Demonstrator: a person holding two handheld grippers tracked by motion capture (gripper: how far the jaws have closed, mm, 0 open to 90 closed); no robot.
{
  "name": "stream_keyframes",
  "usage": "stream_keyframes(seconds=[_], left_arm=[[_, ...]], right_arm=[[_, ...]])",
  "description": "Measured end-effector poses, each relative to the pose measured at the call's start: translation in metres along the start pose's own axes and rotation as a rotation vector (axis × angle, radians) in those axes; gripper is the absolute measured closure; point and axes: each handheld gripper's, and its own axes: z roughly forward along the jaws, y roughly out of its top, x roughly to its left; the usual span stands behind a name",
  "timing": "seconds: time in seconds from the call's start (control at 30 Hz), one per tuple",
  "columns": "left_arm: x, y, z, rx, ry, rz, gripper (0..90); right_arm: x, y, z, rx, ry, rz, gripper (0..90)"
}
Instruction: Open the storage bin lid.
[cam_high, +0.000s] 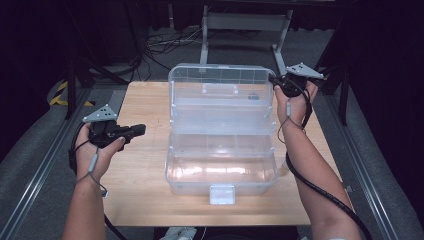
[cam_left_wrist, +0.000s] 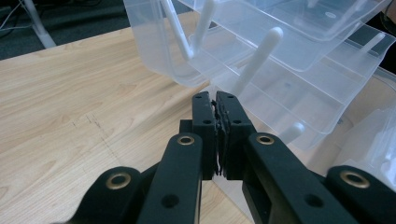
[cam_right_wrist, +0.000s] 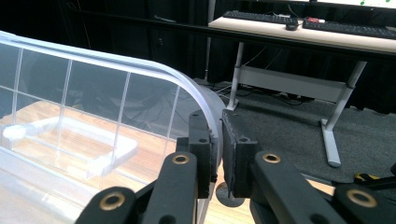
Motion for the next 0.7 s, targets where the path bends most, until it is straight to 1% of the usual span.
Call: stream_keyframes(seconds=[0.27, 0.3, 0.43, 0.7], left_arm=[[0.002, -0.001, 0.002, 0.009, -0.003, -0.002, 87.1], [0.003, -0.002, 0.002, 0.009, -0.004, -0.011, 87.0], [0.005, -0.004, 0.003, 0.012, -0.003, -0.016, 87.0], [0.008, -0.006, 0.003, 0.017, 0.003, -0.026, 87.3]], right_arm=[[-0.004, -0.002, 0.009, 0.016, 0.002, 0.009, 84.0], [-0.005, -0.002, 0.013, 0.02, 0.003, 0.005, 84.2], [-0.006, -0.004, 0.017, 0.026, 0.006, 0.008, 84.4], [-0.009, -0.006, 0.027, 0.048, 0.009, -0.007, 84.4]])
